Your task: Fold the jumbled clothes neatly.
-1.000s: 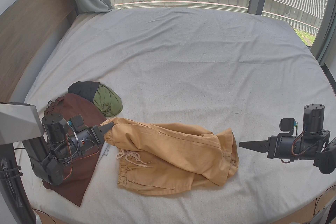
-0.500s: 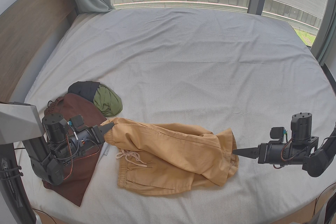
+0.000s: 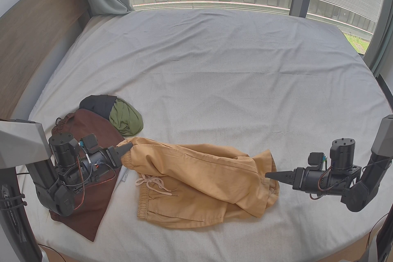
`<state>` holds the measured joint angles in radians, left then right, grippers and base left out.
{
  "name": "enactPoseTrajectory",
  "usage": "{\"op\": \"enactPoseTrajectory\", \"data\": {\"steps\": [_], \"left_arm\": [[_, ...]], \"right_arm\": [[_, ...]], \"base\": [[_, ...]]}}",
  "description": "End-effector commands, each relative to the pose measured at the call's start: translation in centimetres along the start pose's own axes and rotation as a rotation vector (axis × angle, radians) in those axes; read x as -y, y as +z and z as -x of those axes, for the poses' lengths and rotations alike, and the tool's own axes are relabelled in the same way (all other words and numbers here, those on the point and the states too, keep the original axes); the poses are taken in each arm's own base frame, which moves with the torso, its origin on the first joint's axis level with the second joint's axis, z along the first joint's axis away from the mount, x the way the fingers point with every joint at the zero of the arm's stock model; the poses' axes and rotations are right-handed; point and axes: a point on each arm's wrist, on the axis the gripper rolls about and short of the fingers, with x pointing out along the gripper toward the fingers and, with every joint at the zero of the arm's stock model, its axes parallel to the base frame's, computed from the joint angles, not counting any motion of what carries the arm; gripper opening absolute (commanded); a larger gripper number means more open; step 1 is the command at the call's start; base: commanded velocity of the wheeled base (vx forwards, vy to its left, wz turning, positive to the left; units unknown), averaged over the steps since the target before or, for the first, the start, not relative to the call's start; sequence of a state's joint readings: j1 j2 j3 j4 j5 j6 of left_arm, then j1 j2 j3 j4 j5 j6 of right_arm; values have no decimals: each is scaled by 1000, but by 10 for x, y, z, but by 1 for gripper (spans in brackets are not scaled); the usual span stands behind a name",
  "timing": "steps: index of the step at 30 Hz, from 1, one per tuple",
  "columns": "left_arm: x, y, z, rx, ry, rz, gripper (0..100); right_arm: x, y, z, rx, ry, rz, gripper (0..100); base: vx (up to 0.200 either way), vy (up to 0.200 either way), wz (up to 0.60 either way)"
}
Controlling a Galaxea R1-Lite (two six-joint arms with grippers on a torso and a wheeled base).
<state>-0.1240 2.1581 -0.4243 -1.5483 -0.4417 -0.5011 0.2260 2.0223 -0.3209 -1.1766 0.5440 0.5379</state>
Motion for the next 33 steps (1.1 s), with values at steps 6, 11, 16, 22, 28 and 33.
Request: {"op": "enactPoseTrajectory", "data": {"steps": [6,11,16,22,28,33], "left_arm": [[0,1,0,2,0,0,0],[1,0,0,1,-1,0,0],[0,0,0,1,-1,0,0],[0,0,0,0,0,2,0],[0,0,0,1,-1,0,0],[0,1,-1,2,-2,1,0]], "right_arm": [[19,-15,-19,-20,-7,-112,100],[25,-19,-25,-20,-7,-115,100],[28,-20,-29,-11,2,-150,100],[26,-18,-33,22,31,-210,100],[36,-24,-41,20,29,-218,100],[38,-24,-45,23,31,-223,0]], "base": [[0,0,0],[0,0,0],[0,0,0],[0,0,0],[0,0,0],[0,0,0]]}}
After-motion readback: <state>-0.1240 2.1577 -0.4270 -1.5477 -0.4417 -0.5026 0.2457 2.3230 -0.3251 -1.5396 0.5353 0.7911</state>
